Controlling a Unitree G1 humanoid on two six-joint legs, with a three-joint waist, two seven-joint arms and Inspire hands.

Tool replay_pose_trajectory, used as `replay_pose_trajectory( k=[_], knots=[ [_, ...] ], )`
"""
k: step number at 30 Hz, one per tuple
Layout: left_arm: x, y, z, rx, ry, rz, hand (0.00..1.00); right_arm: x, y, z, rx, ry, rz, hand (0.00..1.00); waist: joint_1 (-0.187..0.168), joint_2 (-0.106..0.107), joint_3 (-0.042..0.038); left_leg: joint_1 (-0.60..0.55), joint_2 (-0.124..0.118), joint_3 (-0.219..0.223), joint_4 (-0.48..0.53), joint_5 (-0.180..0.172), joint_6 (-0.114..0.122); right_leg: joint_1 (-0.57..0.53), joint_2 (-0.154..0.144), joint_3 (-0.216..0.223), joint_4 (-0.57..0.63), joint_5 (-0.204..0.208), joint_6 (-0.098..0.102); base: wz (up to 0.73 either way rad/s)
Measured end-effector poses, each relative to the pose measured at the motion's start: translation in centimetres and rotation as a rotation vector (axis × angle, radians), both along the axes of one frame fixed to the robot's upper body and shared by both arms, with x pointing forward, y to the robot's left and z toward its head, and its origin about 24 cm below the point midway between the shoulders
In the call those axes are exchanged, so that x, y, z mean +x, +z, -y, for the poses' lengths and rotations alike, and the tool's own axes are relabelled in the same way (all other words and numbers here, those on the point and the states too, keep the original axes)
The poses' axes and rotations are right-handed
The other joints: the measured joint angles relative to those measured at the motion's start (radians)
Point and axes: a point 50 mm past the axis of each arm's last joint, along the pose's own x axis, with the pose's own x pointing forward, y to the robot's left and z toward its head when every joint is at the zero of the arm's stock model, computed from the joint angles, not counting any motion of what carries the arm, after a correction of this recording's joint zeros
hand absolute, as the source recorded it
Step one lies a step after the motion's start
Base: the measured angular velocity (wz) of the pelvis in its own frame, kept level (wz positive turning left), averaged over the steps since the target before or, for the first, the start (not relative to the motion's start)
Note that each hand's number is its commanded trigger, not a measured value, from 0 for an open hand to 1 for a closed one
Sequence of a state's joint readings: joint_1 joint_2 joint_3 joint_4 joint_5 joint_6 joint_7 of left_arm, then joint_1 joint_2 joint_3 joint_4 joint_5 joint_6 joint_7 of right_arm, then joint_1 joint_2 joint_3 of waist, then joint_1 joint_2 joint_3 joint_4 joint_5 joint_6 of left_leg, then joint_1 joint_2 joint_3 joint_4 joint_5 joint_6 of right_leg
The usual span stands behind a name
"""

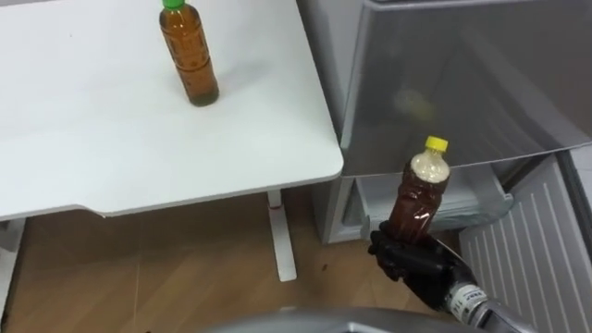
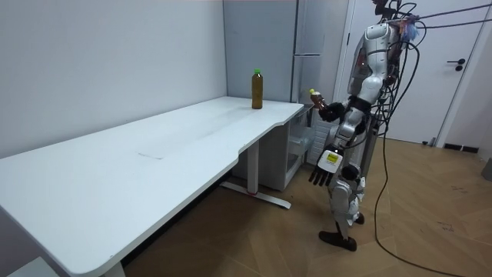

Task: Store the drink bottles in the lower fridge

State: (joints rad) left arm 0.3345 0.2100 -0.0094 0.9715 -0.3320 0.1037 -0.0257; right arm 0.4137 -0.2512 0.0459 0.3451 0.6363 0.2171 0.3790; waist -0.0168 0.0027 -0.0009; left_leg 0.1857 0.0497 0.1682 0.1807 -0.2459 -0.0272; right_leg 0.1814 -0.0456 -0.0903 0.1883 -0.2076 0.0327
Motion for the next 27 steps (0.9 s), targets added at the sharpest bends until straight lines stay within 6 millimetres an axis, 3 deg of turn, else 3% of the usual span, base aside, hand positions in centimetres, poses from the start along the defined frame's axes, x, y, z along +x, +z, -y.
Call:
replay_pose_trajectory(
  k=[8,15,19,27],
  knots=[
    [0.3,0.0,0.2,-0.008,-0.033,0.002,0.00,0.3,0.0,-0.3,0.070,-0.093,0.007,1.00,-0.027,0.001,0.0000,0.000,0.006,0.020,0.004,0.000,0.000,-0.013,0.005,0.015,0.002,0.002,-0.002,-0.07],
    [0.6,0.0,0.3,0.006,-0.088,0.011,0.00,1.1,0.3,-0.3,0.123,-0.234,0.025,1.00,-0.008,0.003,-0.0004,0.001,0.007,0.036,0.005,0.000,-0.001,-0.024,0.009,0.040,-0.002,0.002,-0.002,-0.07],
    [0.6,-0.1,0.3,0.011,-0.089,0.011,0.00,2.3,0.6,-0.2,0.154,-0.342,0.036,1.00,-0.009,0.003,0.0047,-0.001,0.007,0.034,0.004,0.000,-0.001,-0.024,0.009,0.037,-0.003,0.002,-0.002,0.01],
    [-0.1,0.0,0.3,0.024,-0.098,-0.011,0.00,3.0,0.9,0.3,0.213,-0.500,0.043,1.00,-0.006,0.001,0.0048,-0.009,0.007,0.020,0.003,-0.001,-0.002,-0.022,0.010,0.022,-0.010,0.002,-0.002,0.04]
  ],
)
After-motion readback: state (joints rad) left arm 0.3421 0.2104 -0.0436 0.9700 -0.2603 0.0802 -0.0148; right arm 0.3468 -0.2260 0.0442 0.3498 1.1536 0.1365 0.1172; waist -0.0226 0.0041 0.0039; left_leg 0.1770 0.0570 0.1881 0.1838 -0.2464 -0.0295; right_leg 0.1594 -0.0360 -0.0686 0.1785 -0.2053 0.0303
